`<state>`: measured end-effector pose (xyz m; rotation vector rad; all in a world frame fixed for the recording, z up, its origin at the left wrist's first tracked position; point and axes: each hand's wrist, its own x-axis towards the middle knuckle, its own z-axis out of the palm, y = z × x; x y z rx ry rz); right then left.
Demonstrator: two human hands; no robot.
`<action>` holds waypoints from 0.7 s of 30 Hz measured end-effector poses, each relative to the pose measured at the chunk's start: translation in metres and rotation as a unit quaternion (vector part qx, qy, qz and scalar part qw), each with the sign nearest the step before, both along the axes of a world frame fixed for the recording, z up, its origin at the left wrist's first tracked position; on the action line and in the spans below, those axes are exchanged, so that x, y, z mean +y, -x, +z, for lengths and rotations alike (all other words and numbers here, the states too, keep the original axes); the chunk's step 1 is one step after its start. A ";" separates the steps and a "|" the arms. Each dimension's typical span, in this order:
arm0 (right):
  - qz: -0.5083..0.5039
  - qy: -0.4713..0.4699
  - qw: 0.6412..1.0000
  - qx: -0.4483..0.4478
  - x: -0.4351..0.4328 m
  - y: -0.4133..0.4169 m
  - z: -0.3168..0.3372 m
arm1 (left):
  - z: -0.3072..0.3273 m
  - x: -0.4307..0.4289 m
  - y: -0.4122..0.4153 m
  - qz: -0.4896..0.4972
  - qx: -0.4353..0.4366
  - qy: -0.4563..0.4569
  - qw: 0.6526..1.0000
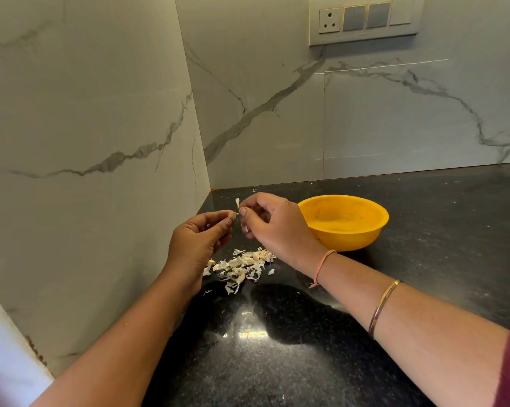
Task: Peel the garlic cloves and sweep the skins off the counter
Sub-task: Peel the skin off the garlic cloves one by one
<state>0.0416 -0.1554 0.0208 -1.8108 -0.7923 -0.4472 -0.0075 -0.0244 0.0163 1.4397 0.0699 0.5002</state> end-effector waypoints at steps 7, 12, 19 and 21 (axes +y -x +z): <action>0.040 -0.011 0.998 0.036 -0.001 0.002 -0.001 | 0.002 -0.001 0.001 -0.027 0.005 0.049 0.998; 0.047 -0.045 0.996 0.066 0.001 0.001 -0.002 | 0.004 -0.004 0.002 -0.071 0.017 0.125 0.990; 0.087 -0.067 0.984 0.141 0.004 0.005 0.002 | 0.005 -0.006 0.003 -0.060 0.005 0.134 0.989; 0.103 -0.076 0.976 0.178 0.003 0.006 0.004 | 0.005 -0.006 0.003 -0.050 0.005 0.128 0.990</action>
